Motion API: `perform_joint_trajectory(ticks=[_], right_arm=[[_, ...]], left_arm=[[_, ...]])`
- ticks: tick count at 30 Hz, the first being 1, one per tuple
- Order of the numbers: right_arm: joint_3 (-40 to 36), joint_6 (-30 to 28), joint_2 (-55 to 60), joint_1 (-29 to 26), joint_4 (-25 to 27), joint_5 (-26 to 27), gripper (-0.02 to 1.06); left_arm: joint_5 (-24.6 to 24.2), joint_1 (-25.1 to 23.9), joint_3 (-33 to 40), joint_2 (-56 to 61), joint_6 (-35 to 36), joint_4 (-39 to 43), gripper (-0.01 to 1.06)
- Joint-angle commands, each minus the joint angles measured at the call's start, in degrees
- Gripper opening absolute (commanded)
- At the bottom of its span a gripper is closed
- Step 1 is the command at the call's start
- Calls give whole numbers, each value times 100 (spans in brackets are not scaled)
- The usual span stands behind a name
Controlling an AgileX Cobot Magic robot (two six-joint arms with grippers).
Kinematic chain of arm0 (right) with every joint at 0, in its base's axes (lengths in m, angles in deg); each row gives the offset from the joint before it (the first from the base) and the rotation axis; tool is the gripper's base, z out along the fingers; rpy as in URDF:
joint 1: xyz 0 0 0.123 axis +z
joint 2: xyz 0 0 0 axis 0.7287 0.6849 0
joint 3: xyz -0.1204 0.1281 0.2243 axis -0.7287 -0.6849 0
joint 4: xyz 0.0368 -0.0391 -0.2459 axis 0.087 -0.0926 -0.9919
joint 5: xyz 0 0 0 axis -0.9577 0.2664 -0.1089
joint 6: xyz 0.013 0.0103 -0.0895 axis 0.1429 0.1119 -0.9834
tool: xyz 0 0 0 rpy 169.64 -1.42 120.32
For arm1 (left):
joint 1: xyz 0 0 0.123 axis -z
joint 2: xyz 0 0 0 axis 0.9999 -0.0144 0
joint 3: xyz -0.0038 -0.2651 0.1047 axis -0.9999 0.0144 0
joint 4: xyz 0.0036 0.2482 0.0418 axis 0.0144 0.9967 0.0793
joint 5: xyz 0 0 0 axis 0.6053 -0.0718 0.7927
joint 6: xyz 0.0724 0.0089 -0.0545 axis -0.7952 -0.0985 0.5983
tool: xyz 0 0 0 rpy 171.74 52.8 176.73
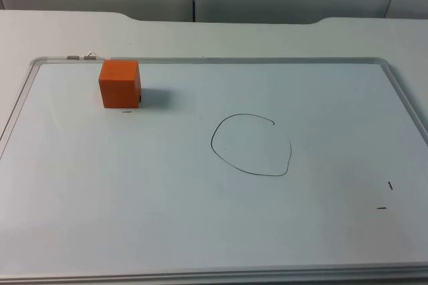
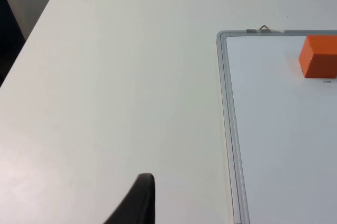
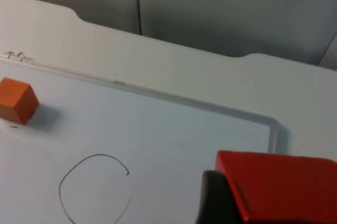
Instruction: Pick up one cube with the left hand and another cube with the right hand. First place the cube in the right hand at the target position, then stack the cube in the left hand on top.
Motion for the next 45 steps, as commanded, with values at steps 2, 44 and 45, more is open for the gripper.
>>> perform_joint_trajectory(ticks=[2,44,45], right_arm=[[18,-143,-302,25,-39,-45,0],[3,-207,-390,25,326,78,0],[3,-207,-390,25,326,90,0]], left_arm=[[47,39,42,27,16,-23,105],[1592,39,-2649,-6146,-3642,-4051,105],[1657,39,-2762,-6347,-3642,-4082,105]])
